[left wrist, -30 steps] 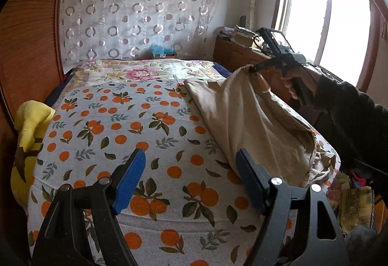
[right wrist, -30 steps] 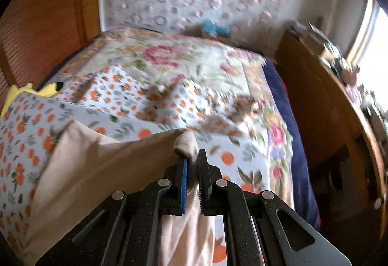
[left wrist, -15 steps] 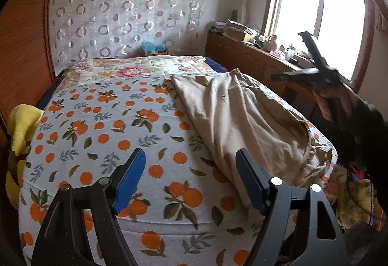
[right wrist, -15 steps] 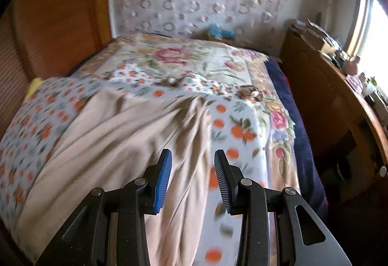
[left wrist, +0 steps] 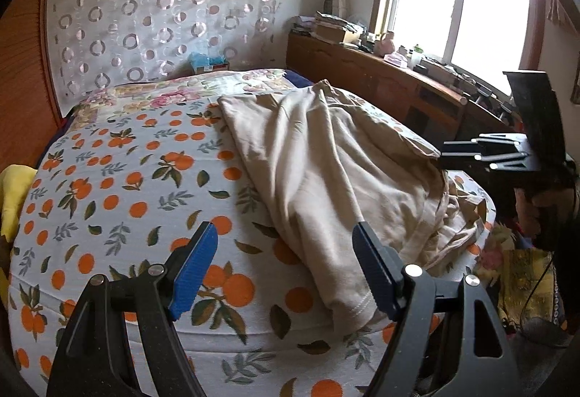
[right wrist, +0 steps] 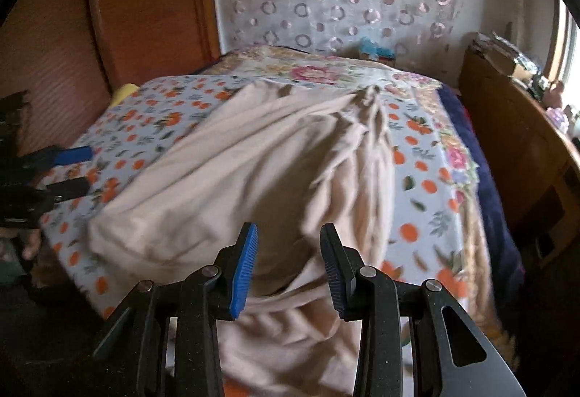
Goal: Fold small clothes
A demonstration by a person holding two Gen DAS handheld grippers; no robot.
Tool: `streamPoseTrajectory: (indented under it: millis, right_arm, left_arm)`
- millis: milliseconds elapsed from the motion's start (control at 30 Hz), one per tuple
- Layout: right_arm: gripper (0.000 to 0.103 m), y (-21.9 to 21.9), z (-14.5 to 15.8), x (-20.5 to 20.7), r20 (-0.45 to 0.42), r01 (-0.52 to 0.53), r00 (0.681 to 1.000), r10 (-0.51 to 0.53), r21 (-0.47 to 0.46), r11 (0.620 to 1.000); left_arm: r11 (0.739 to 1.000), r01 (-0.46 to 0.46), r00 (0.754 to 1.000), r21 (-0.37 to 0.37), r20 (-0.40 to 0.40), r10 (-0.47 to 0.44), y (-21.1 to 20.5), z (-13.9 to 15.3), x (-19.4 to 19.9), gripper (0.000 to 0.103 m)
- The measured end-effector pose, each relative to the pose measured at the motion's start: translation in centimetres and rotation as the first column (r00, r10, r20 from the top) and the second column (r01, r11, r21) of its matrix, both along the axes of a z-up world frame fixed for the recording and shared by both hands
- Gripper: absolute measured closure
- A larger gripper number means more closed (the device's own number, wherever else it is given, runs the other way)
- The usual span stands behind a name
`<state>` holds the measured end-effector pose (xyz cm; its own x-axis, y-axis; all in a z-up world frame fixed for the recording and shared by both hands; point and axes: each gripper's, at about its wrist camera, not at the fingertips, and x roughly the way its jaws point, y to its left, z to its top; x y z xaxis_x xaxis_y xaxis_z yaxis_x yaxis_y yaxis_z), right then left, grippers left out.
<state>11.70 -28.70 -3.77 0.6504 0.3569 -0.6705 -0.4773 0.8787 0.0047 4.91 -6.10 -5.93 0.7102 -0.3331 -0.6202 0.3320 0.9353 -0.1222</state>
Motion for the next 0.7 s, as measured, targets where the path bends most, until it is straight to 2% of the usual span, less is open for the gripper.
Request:
streamPoseTrajectory:
  millis: [100,233,467,700]
  right_arm:
    - [0.065,1.0,-0.9,-0.1,-0.011,-0.024,1.000,0.024,-0.023,0.999]
    - [0.065,0.2,-1.5,1.3,0.006,0.060,0.998,-0.059,-0.067,0.996]
    - [0.066,-2.1,-1.9,2.8,-0.020,0.132,0.991,-0.134,-0.068,0.989]
    - [0.066,-2.8,-2.5,2.2,-0.040,0.174,0.984,-0.176,-0.056,0.983]
  left_arm:
    - [1.000,0.006,1.000,0.001,-0.003,-0.006,-0.3,-0.1,0.0,0.026]
    - [1.000,0.007,1.000,0.000,-0.005,-0.007,-0.4,-0.2,0.0,0.026]
    - [1.000,0.011,1.000,-0.006,-0.013,-0.011,-0.7,-0.6,-0.1,0.026]
    - [1.000,0.026,0.999,-0.003,-0.029,-0.026,-1.2,-1.0,0.0,0.026]
